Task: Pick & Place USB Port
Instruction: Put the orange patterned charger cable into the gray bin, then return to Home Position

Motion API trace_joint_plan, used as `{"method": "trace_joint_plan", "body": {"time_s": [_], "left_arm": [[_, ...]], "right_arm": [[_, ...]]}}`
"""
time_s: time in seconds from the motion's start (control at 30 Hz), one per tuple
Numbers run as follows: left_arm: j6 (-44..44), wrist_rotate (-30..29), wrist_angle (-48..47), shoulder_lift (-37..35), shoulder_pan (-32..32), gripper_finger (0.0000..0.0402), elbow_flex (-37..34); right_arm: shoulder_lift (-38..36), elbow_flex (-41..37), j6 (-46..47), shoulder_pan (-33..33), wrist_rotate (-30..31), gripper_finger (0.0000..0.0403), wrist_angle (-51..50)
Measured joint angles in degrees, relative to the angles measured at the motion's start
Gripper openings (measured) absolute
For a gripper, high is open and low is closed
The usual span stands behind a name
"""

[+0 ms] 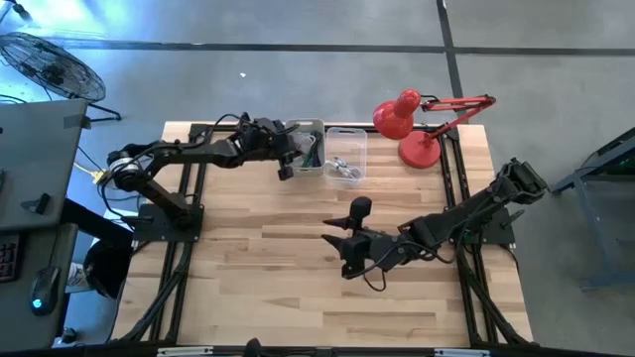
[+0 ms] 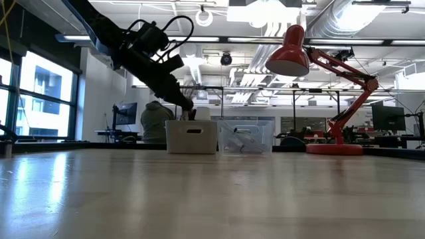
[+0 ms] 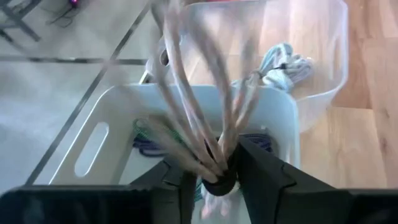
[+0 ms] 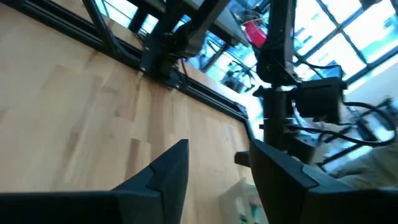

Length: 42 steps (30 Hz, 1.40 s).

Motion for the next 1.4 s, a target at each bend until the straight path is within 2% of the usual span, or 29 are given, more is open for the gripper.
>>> {"method": "trace_joint_plan", "body": {"time_s": [0.1,0.2,0.43,0.53,0.7,0.77,0.93,1.2,1.3,1.4], "left_arm": [[-0.49,0.93,0.23,0.0,0.61,0.0116,0.0],[-0.73,2.17,1.85,0.0,1.06,0.0125,0.0],[-0.4,2.02,2.53,0.0,0.98,0.0135,0.0],[-0.29,2.92,2.56,0.0,0.95,0.0136,0.0],[-0.27,3.33,3.75,0.0,0.95,0.0136,0.0],[-0.27,3.53,4.84,0.0,0.95,0.0136,0.0],[-0.26,8.66,8.5,0.0,0.95,0.0136,0.0],[-0.28,20.82,9.94,0.0,0.93,0.0136,0.0],[-0.28,23.57,9.93,0.0,0.77,0.0136,0.0],[-0.27,24.2,9.98,0.0,-0.09,0.0136,0.0]], "right_arm": [[-1.05,-0.02,-1.86,0.54,4.26,0.016,-1.24],[-4.97,-0.02,0.82,0.79,4.89,0.0159,-4.93],[-20.91,-0.02,11.49,1.66,5.62,0.0152,-20.99],[-28.61,-0.02,19.3,1.61,6.12,0.0121,-29.65],[-38.7,0.0,29.2,1.62,4.36,0.0015,-43.96],[-41.23,0.0,34.01,1.62,4.09,0.0014,-49.76],[-45.13,-1.57,44.83,1.62,4.62,0.0003,-63.47],[-55.92,-17.22,52.2,1.66,0.19,0.0001,-61.5],[-60.64,-23.7,50.43,1.64,-1.25,0.0001,-52.2],[-63.82,-30.62,43.53,1.65,-3.65,0.0,-39.15]]}}
